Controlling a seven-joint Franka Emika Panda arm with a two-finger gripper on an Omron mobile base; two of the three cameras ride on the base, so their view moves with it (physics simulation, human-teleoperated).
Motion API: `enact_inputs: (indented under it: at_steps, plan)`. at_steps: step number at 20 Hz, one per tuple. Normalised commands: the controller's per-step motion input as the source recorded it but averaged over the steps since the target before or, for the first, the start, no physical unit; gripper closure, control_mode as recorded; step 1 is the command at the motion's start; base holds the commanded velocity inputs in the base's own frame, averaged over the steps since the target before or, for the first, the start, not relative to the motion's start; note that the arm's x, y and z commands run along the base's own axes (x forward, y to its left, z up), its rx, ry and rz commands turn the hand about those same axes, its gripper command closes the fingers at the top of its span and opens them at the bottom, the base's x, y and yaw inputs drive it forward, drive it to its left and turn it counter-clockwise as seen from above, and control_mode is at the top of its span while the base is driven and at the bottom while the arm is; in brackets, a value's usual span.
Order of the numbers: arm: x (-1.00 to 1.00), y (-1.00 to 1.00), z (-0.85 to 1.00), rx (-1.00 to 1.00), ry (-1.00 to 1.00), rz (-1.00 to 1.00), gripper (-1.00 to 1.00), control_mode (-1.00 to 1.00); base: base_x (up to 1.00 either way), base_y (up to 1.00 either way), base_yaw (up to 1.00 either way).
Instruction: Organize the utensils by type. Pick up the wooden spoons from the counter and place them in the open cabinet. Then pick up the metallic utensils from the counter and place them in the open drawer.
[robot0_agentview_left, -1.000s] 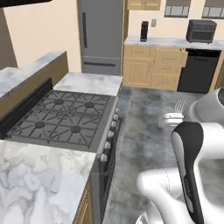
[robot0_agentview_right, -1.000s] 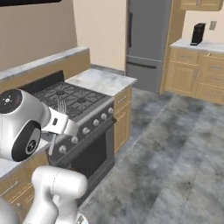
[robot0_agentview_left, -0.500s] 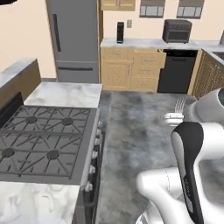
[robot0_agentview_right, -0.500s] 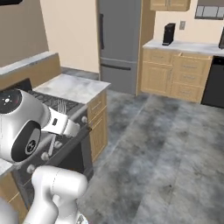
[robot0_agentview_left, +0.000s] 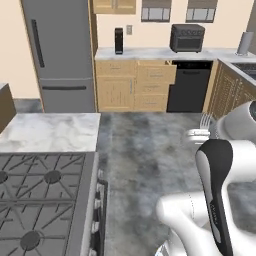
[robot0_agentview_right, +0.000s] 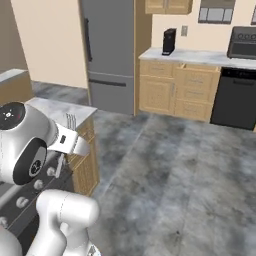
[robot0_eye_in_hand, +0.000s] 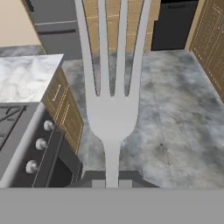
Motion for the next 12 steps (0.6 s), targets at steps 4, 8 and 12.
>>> enact_inputs:
  at_steps: [4, 8, 12]
  plan:
    - [0.00, 0.00, 0.00, 0.00, 0.00, 0.00, 1.00, 1.00, 0.95, 0.00, -0.18]
    - [0.00, 0.00, 0.00, 0.00, 0.00, 0.00, 1.00, 1.00, 0.95, 0.00, -0.18]
    - [0.00, 0.00, 0.00, 0.00, 0.00, 0.00, 1.00, 1.00, 0.94, 0.00, -0.19]
